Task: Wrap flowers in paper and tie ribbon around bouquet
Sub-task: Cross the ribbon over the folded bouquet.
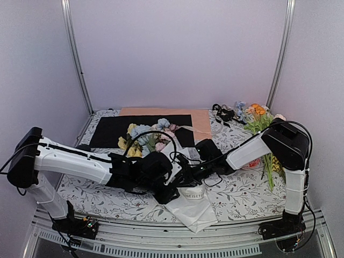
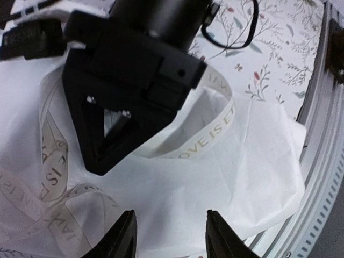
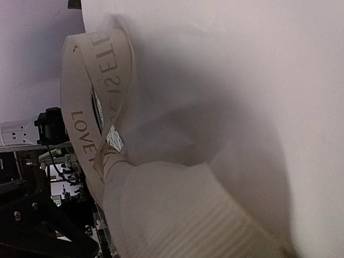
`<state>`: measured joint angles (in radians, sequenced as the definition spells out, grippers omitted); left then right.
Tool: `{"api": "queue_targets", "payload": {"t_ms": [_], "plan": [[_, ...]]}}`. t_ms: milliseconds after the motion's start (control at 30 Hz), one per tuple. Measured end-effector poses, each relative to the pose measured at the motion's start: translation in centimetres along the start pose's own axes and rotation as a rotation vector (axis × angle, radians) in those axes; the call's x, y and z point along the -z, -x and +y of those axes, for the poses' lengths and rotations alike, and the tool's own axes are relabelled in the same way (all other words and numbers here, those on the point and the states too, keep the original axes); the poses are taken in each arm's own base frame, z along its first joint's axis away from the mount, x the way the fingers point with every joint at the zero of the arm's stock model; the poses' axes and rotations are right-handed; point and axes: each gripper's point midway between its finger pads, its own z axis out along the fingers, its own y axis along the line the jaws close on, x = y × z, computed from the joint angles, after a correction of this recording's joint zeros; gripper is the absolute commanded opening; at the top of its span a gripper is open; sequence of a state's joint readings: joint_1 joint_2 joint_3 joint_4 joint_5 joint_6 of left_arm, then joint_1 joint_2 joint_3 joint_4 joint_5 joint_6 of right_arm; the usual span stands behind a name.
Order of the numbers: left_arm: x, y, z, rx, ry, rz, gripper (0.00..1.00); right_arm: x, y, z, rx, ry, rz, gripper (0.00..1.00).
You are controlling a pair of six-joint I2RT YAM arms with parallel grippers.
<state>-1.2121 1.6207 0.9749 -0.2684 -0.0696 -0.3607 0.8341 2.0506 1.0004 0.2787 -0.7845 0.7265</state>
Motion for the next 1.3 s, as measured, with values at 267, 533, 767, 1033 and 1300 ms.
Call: {"api": "queue_targets", "payload": {"t_ms": [267, 533, 767, 1033, 1300], "plan": [[-0.3, -1.7, 2.3, 0.003, 0.122, 0.058, 0.48, 0.0, 0.0, 0.0, 0.000, 0.000, 0.000, 0.23], [-3.2, -3.9, 3.7, 0.007, 0.196, 0.148, 0.36, 0.0, 0.0, 0.0, 0.000, 0.002, 0.001, 0.23], [-3.2, -3.5, 4.7, 0.039, 0.218, 0.132, 0.24, 0.0, 0.0, 0.0, 0.001, 0.002, 0.001, 0.23], [-2.9, -3.2, 6.4, 0.064, 0.286, 0.119, 0.00, 0.0, 0.0, 0.0, 0.000, 0.002, 0.002, 0.23], [-0.7, -1.6, 7.4, 0.071, 0.342, 0.032, 0.00, 0.0, 0.0, 0.0, 0.001, 0.002, 0.001, 0.23]]}}
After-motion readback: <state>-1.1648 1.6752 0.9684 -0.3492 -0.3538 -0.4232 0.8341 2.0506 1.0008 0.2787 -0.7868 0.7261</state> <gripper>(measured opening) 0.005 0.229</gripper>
